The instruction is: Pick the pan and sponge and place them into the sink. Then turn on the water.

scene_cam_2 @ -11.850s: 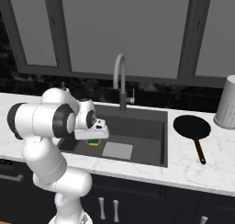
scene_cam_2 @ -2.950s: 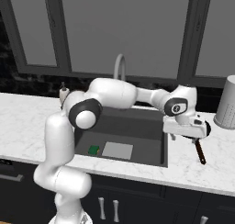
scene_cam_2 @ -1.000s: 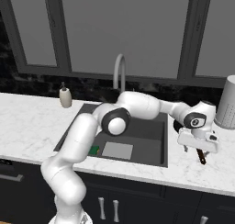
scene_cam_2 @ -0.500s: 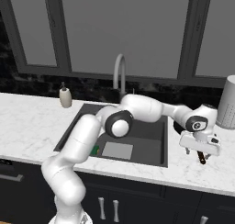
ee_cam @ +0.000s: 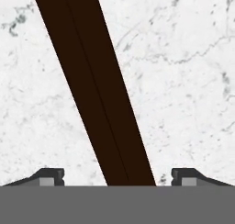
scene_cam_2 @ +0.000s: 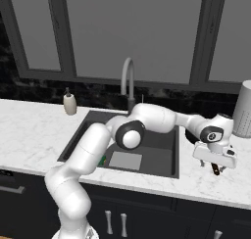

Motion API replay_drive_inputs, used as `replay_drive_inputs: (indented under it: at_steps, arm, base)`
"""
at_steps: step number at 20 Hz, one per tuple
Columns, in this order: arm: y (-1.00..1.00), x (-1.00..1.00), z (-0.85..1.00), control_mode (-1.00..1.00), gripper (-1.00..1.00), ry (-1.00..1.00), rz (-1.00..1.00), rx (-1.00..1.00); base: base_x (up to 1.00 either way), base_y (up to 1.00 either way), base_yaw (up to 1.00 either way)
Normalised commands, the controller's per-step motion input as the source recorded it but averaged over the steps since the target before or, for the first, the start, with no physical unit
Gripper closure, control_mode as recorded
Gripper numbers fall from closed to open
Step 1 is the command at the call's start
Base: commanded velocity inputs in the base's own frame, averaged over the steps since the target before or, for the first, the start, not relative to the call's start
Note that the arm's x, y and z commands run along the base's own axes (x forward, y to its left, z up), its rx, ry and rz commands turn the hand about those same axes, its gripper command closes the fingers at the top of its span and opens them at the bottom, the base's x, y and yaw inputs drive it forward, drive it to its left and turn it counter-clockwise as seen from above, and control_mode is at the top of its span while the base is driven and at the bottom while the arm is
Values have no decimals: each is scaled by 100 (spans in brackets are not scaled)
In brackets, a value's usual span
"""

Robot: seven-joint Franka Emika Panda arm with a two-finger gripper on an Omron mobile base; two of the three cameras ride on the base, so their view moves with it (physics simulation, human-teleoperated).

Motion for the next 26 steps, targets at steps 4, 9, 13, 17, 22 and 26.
replay_drive_inputs:
  at_steps: [4,9,13,17,22,26]
  arm:
    - [0,0,0,-100,100,1,0,0]
    - [2,0,0,-100,100,0,5,0]
    - [17,0,1,-100,100,-5,17,0]
    - [16,0,8,-100,100,-14,21,0]
    - [0,-1,20,-100,100,-10,17,3]
    - [8,-3,16,-100,100,-2,15,0]
  base:
    - [0,0,0]
    - [0,0,0]
    - [0,0,0]
    - [0,0,0]
    - [0,0,0]
    - [0,0,0]
